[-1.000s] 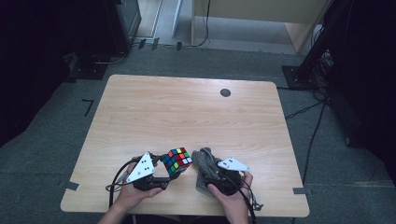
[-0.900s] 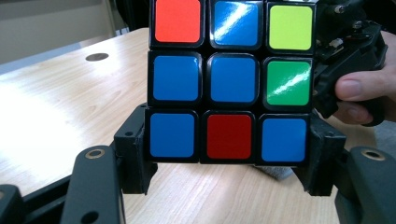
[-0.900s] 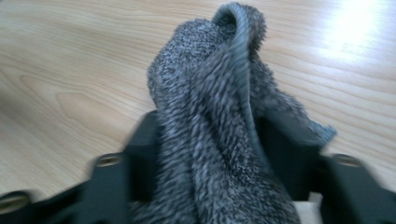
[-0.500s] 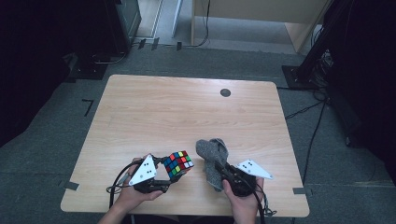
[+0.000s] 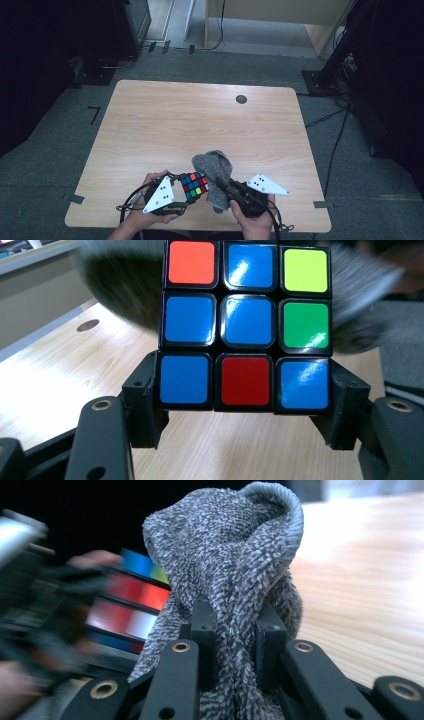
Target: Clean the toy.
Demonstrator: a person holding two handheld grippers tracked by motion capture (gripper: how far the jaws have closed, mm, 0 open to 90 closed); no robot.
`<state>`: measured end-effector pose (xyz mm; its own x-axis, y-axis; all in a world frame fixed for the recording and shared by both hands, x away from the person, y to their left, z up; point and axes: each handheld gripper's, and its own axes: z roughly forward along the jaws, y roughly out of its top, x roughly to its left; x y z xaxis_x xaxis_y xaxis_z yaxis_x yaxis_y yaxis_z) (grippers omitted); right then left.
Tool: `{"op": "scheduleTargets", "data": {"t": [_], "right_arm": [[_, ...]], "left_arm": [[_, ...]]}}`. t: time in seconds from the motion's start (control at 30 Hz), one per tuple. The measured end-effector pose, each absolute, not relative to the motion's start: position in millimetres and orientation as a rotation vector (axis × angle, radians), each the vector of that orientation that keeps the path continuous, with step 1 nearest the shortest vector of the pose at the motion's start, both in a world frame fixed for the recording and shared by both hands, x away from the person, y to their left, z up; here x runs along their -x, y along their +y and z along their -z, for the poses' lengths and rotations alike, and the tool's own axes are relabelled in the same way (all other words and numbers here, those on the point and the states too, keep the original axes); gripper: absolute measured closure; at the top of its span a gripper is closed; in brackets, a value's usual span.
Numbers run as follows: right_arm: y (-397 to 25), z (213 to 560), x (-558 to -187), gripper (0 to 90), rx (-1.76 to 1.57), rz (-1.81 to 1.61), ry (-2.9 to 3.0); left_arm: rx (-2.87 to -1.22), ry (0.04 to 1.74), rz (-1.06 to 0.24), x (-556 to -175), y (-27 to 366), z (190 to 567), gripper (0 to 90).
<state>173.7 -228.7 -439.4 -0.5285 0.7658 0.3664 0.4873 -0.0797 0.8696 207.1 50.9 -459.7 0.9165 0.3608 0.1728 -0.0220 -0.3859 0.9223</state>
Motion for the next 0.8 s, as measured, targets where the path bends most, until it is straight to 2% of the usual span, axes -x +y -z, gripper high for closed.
{"op": "scheduleTargets", "data": {"t": [0.13, 0.27, 0.37, 0.57, 0.8], "right_arm": [[-237.5, 438.1, -173.5, 76.7, -1.394, -1.739, 1.908], [-224.2, 420.6, -164.1, 76.4, -1.256, -1.899, 1.945], [-218.1, 423.8, -163.8, 76.4, -1.262, -1.885, 1.964], [-234.6, 439.8, -174.1, 76.4, -1.430, -1.722, 1.931], [-221.8, 418.2, -162.6, 75.3, -1.262, -1.945, 1.956]], "left_arm": [[-1.971, 0.260, -0.454, -210.3, 50.3, 463.9, 34.3], [-1.972, 0.240, -0.436, -206.8, 45.7, 464.2, 34.3], [-1.947, 0.231, -0.420, -203.1, 45.5, 458.2, 34.3], [-1.924, 0.263, -0.415, -208.0, 51.9, 455.8, 34.3], [-1.956, 0.244, -0.438, -204.6, 47.2, 458.5, 34.3]]}}
